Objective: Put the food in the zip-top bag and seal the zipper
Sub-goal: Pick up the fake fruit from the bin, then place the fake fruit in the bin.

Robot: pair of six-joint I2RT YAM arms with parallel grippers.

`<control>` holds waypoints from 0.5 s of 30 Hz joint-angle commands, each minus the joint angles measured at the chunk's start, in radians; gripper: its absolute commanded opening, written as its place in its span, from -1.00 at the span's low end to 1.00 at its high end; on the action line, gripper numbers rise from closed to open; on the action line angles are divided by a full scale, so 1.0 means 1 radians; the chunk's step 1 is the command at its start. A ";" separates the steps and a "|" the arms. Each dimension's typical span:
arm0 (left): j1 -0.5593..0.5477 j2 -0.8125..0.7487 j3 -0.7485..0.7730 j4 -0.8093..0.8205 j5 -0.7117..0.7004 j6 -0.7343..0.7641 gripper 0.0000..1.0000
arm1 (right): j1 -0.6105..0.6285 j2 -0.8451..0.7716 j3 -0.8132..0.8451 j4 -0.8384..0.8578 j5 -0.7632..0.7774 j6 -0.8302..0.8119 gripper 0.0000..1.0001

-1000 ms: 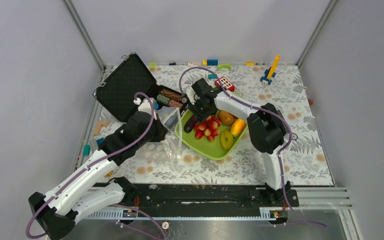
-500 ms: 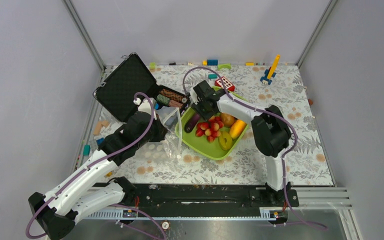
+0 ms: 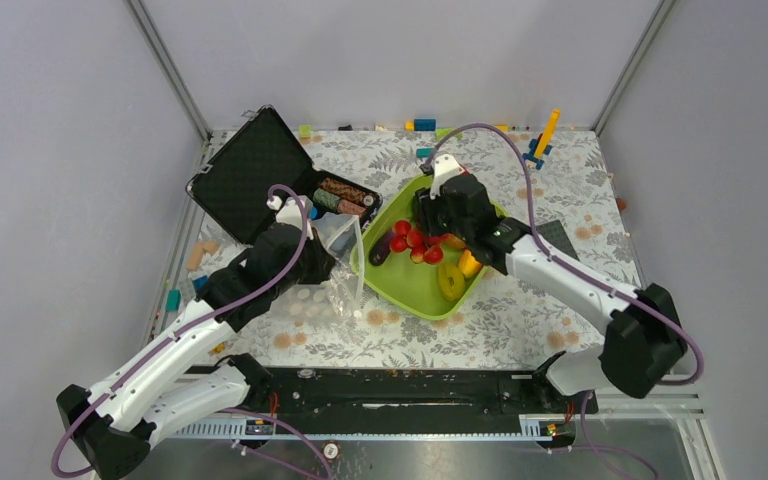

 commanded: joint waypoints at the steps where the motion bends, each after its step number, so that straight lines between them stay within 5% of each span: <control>1: 0.005 -0.013 0.005 0.053 0.022 -0.018 -1.00 | 0.003 -0.126 -0.073 0.235 0.009 0.090 -1.00; 15: 0.005 -0.005 0.029 0.057 0.103 -0.058 -1.00 | 0.074 -0.302 -0.135 0.432 -0.361 0.302 -1.00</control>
